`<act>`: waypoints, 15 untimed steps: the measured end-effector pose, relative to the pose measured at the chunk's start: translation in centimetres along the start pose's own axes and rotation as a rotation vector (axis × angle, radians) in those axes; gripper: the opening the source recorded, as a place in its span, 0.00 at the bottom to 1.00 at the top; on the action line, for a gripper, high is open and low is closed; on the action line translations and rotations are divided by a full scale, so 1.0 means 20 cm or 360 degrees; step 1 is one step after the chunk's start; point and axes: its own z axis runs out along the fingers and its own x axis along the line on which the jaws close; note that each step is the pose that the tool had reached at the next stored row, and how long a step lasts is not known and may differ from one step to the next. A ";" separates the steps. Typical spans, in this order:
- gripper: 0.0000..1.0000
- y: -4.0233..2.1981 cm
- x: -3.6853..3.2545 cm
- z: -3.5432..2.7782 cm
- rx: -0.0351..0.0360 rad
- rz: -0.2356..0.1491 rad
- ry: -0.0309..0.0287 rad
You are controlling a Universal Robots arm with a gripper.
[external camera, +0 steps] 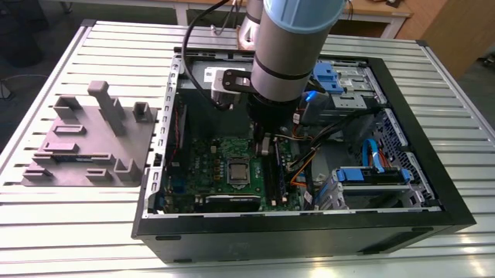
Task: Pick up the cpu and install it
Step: 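Install the first cpu locking lever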
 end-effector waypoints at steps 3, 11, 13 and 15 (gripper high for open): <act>0.10 -0.001 0.017 -0.001 0.0000 -0.0009 0.00007; 0.10 -0.003 0.046 0.014 -0.0002 -0.0029 0.00030; 0.10 -0.005 0.056 0.029 -0.0004 -0.0033 0.00031; 0.10 -0.005 0.057 0.042 -0.0004 -0.0040 0.00047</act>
